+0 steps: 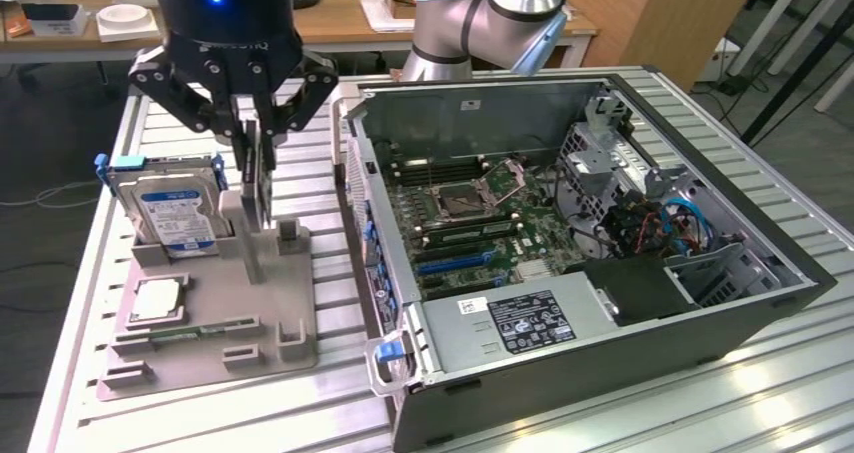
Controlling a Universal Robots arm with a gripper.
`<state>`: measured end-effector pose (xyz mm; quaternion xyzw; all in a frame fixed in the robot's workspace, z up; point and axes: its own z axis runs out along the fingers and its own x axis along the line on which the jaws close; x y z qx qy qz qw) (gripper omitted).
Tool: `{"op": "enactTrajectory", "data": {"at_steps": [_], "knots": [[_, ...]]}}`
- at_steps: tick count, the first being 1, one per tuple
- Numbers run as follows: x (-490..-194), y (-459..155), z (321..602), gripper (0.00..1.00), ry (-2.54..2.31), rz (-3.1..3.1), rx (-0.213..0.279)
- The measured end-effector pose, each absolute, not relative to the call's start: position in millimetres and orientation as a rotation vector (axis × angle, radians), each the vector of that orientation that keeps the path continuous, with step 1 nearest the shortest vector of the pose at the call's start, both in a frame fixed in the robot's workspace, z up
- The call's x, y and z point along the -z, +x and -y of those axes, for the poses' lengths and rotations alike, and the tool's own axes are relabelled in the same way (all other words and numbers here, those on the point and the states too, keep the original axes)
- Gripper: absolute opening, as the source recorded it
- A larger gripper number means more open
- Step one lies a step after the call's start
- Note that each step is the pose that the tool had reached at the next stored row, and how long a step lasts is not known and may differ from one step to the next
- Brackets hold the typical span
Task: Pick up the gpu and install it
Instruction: 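Pick up the gpu and move the gpu toward the slot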
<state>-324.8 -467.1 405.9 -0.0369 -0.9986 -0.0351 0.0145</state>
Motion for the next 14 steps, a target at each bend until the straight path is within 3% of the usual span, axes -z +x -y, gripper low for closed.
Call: {"op": "enactTrajectory", "data": {"at_steps": [14], "knots": [[-406.1, -314.8, 467.0, 0.26, -0.115, 3.108, 0.112]]}}
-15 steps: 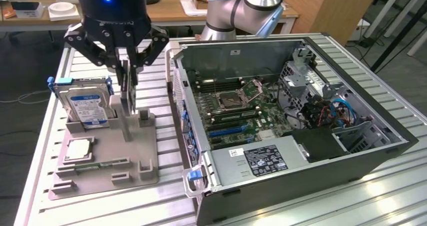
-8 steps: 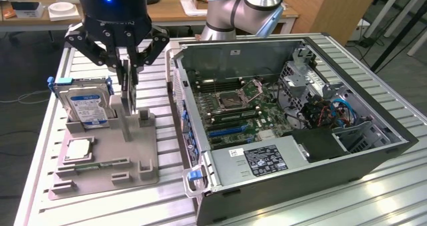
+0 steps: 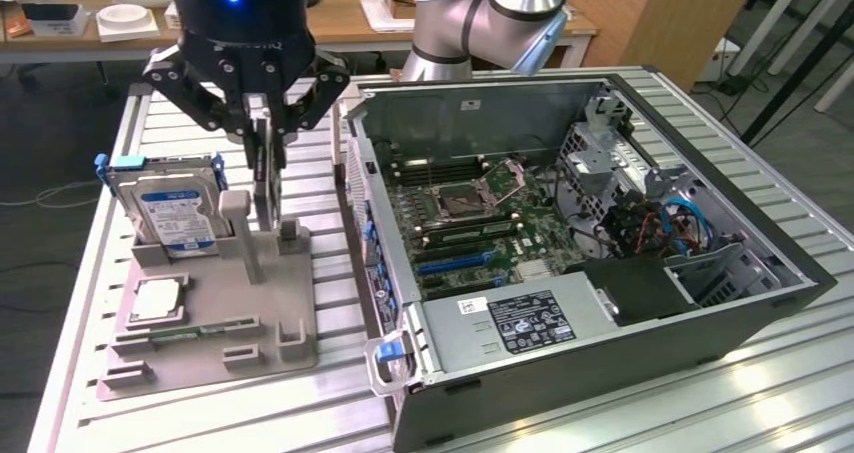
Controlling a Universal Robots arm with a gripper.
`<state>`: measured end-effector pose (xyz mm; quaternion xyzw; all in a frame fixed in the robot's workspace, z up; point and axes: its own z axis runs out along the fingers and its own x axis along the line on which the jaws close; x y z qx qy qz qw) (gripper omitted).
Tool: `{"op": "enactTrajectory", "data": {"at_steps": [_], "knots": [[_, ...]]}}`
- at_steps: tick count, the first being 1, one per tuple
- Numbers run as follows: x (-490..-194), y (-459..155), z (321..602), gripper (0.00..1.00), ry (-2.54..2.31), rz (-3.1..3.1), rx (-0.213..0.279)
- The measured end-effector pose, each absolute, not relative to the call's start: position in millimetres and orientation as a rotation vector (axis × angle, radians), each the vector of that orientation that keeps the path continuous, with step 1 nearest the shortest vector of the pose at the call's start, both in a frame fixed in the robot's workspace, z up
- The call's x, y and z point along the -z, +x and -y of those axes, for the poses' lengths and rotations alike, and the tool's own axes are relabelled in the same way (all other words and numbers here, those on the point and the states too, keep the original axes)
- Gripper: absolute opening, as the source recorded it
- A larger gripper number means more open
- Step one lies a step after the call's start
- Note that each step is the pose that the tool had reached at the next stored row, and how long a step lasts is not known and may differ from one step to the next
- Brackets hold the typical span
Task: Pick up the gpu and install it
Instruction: 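Pick up the gpu and move the gpu toward the slot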
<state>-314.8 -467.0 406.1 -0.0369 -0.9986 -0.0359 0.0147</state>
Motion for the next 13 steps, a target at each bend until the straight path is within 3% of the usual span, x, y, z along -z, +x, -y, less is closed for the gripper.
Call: {"op": "enactTrajectory", "data": {"at_steps": [13], "knots": [[-406, -277, 467, 0.26, -0.115, 3.108, 0.112]]}}
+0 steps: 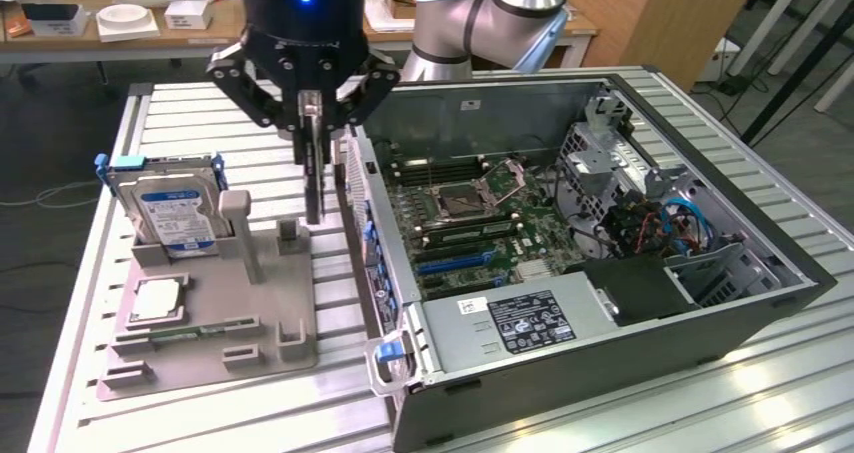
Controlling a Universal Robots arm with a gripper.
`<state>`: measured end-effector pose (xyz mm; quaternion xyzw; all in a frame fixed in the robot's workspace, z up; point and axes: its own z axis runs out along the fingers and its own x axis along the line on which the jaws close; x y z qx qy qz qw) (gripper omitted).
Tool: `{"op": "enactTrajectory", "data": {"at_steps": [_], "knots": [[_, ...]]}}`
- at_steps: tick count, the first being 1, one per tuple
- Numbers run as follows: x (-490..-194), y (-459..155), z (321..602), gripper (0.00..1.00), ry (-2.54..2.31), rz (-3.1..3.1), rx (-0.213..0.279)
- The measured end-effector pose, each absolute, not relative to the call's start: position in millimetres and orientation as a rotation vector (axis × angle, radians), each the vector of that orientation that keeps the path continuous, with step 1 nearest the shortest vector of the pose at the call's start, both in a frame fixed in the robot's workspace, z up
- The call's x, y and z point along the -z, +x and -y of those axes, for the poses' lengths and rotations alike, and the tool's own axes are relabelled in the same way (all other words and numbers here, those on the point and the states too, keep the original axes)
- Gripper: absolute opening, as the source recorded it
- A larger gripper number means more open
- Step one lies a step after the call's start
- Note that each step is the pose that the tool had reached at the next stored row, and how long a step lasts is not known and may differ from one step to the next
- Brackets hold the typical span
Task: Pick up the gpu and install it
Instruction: 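Pick up the gpu and move the gpu toward the slot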
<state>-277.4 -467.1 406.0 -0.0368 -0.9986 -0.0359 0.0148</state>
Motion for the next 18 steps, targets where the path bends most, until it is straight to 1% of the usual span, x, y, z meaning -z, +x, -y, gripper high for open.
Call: {"op": "enactTrajectory", "data": {"at_steps": [10, 18], "knots": [[-406, -257, 467, 0.26, -0.115, 3.108, 0.112], [-406, -256, 467, 0.26, -0.102, 3.109, 0.112]]}}
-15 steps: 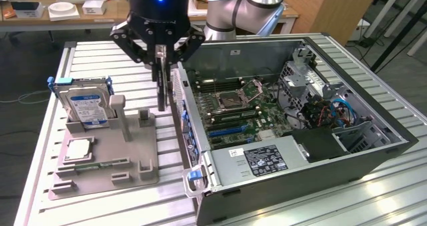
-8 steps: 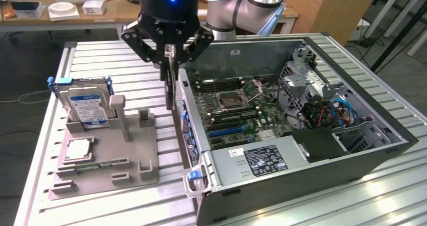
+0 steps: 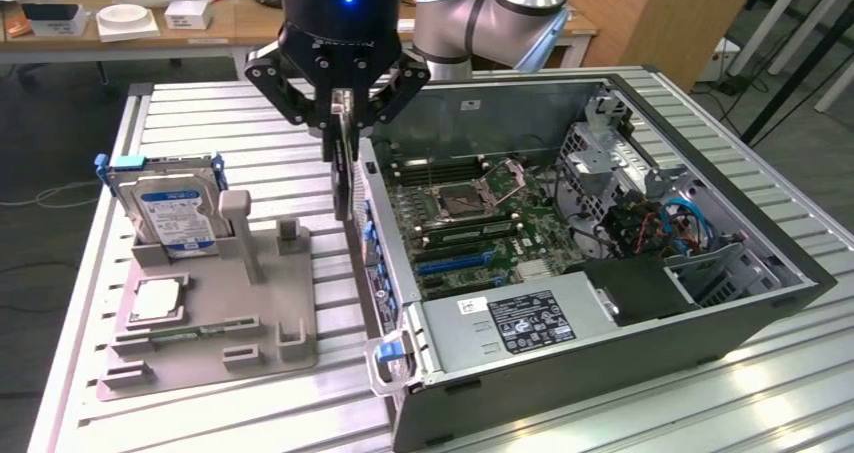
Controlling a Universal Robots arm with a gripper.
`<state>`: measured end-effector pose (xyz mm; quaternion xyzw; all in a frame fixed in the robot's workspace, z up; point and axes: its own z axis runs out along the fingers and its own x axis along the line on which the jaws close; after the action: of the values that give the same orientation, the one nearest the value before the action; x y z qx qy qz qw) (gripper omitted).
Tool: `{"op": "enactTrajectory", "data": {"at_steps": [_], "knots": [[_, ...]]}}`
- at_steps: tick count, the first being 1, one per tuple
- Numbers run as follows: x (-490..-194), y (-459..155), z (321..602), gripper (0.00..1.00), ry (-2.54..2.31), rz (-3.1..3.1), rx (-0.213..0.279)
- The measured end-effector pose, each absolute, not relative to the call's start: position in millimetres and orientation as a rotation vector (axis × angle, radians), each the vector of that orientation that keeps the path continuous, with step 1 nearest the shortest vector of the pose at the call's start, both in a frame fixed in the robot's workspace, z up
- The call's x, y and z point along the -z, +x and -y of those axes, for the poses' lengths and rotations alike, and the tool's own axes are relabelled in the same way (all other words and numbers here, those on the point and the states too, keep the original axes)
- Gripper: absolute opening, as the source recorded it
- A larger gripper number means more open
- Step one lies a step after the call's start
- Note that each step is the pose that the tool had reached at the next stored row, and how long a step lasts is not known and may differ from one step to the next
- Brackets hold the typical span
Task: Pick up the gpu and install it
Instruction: 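Pick up the gpu and move the gpu toward the slot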
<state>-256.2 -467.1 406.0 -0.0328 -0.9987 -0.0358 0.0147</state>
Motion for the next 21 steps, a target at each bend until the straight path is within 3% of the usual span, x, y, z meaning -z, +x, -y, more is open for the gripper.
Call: {"op": "enactTrajectory", "data": {"at_steps": [21], "knots": [[-405.9, -246.4, 467.0, 0.26, -0.089, 3.138, 0.114]]}}
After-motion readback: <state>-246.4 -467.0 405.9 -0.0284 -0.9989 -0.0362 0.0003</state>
